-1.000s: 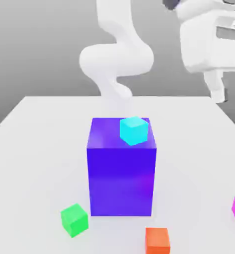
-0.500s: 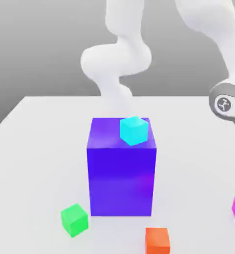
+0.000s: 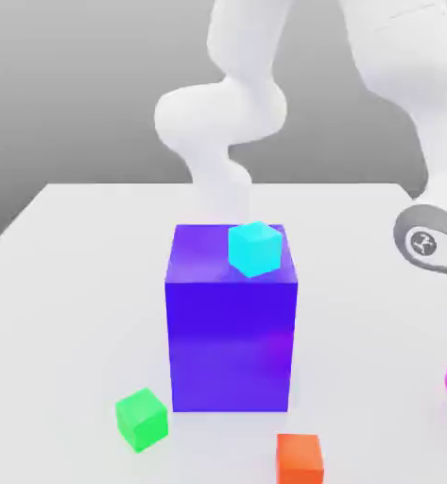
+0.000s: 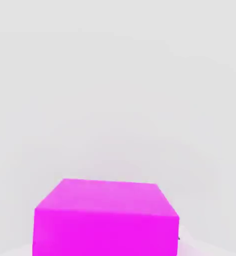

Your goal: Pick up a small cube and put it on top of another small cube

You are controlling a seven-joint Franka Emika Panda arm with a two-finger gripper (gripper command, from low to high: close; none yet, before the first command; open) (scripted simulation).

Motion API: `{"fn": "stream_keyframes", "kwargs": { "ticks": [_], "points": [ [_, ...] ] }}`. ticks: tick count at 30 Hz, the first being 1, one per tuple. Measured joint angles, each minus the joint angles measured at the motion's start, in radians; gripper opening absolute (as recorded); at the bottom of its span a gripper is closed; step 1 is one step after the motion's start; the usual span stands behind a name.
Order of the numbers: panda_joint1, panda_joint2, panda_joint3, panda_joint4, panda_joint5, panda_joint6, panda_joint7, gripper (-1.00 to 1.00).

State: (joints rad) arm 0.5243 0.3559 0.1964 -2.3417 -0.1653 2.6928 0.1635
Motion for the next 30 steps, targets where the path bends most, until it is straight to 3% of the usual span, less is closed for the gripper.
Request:
{"fn": "stream_keyframes", "kwargs": {
  "ticks": [16,30],
  "points": [
    [-0.180,-0.197,-0.194,0.022,-0.296,-0.075,-0.441,-1.00],
    [-0.427,-0.339,-0.317,0.018,-0.417,-0.090,-0.954,-1.00]
  ]
}}
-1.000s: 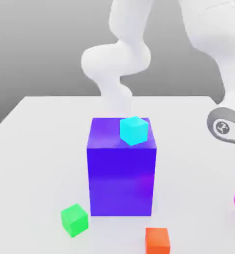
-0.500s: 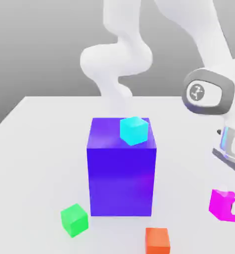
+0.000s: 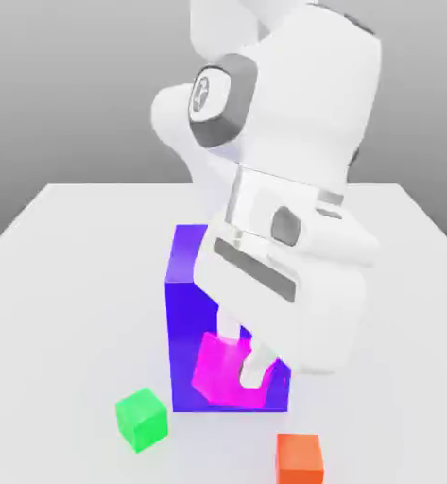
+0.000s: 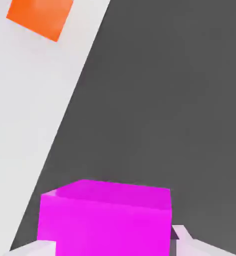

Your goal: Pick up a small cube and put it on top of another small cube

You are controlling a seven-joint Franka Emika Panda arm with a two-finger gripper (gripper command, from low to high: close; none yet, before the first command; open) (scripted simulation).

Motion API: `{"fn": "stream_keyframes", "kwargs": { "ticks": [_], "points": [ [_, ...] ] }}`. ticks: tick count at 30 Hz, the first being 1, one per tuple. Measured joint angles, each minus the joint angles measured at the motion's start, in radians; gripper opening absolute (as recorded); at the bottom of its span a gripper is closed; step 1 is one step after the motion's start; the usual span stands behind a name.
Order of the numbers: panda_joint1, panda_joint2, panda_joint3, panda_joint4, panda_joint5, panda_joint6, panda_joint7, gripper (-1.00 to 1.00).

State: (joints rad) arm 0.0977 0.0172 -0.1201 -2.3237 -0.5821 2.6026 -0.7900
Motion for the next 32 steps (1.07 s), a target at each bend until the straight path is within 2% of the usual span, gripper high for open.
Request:
{"fn": "stream_keyframes", "kwargs": {
  "ticks": [5,7,11,16,18,30,31,32],
  "points": [
    [-0.090,-0.026,-0.040,-0.006,-0.016,0.010,-0.200,-1.00],
    [-0.127,-0.035,-0.053,-0.034,0.023,0.020,-0.289,-1.00],
    [-0.161,-0.045,-0.057,-0.140,0.202,0.041,-0.498,-1.00],
    [-0.194,-0.026,-0.051,-0.274,0.486,0.043,-0.796,-1.00],
    [-0.217,-0.008,-0.034,-0.304,0.563,0.050,-0.873,-1.00],
    [-0.215,0.175,-0.006,-0.304,0.665,0.217,-0.954,-1.00],
    [-0.215,0.187,-0.005,-0.303,0.668,0.228,-0.956,1.00],
    [-0.215,0.187,-0.005,-0.303,0.668,0.228,-0.956,1.00]
  ]
}}
